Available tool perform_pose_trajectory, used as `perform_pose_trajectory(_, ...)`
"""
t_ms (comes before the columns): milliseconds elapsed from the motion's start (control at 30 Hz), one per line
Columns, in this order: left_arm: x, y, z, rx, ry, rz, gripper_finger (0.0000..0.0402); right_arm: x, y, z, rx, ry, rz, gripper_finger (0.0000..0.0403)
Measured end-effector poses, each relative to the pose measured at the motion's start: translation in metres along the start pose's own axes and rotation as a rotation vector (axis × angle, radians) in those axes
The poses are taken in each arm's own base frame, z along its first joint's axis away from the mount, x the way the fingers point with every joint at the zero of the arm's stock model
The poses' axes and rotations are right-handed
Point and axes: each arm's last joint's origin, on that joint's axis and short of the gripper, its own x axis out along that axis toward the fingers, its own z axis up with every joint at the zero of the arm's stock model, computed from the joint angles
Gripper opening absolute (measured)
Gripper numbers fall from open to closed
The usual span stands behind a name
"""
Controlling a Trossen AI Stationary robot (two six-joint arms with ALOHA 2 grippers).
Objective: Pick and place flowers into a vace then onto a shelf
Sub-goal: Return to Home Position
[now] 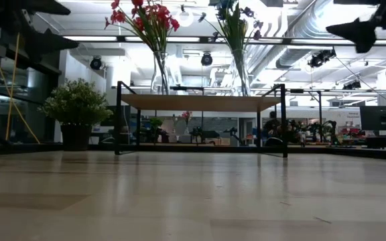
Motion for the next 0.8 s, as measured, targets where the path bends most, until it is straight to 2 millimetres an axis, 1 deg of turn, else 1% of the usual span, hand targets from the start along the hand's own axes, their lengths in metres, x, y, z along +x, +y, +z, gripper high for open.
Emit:
perform_pose_trajectory(200,0.01,0.004,-0.018,0.005,-0.022,0.031,0.0376,0.012,-0.011,-0.018,0.01,0.01,-0.003,0.0328)
perform_pose_trajectory(500,0.018,0.009,-0.033,0.013,-0.089,0.112,0.0376,0.022,-0.02,-0.035,-0.011,0.001,-0.011,0.0328)
perform_pose_trajectory(667,0.023,0.012,-0.042,0.007,-0.166,0.15,0.0376,0.029,-0.027,-0.045,-0.014,-0.072,0.011,0.0328)
perform_pose_trajectory(800,0.026,0.012,-0.045,0.01,-0.24,0.121,0.0376,0.032,-0.029,-0.05,-0.009,-0.115,0.044,0.0328)
